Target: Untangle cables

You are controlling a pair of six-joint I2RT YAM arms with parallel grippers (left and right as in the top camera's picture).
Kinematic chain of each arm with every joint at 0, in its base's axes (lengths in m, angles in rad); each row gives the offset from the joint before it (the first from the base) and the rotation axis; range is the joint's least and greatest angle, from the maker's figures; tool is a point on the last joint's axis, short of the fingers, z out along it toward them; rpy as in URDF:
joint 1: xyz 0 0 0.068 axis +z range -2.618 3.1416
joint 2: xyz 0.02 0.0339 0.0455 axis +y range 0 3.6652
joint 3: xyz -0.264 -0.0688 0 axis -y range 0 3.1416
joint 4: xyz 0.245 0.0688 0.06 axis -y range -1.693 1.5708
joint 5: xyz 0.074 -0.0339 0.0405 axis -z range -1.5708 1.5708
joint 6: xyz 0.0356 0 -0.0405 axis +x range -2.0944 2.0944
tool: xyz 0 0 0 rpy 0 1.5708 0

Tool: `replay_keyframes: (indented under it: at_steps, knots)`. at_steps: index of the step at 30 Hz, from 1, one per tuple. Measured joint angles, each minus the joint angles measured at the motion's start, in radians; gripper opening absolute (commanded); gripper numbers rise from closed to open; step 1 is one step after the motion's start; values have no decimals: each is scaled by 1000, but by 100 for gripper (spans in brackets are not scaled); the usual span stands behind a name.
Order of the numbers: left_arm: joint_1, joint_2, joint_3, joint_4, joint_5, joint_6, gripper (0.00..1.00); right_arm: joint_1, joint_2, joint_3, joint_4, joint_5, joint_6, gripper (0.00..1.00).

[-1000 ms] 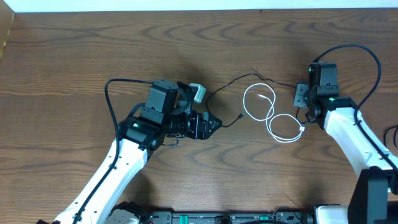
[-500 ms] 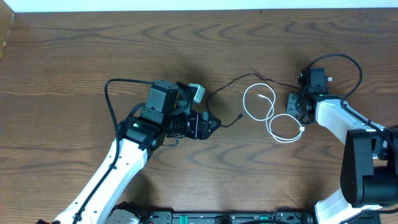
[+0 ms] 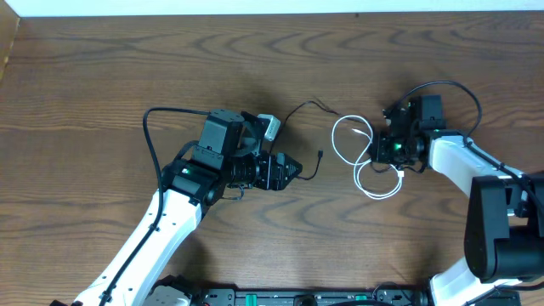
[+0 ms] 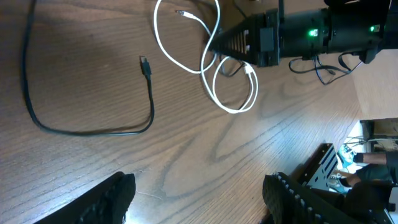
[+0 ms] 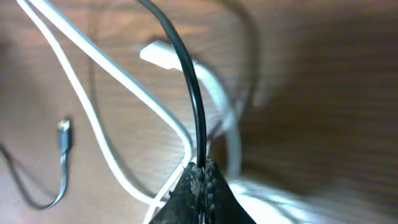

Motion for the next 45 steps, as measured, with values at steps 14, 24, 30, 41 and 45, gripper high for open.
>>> replay_keyframes:
  at_steps: [14, 24, 30, 41, 45]
  knots:
    - [0, 0, 0, 0, 0, 0, 71, 71, -457, -5, 10, 29, -24, 1]
    - [0, 0, 0, 0, 0, 0, 70, 71, -776, 2, 76, 199, -8, 1]
    - [0, 0, 0, -1, 0, 0, 70, 48, -783, 2, 68, 379, 29, 1]
    - [0, 0, 0, 0, 0, 0, 70, -172, -742, 190, -52, 375, 150, 1]
    - [0, 0, 0, 0, 0, 0, 71, -297, -681, 325, -219, 373, 204, 1]
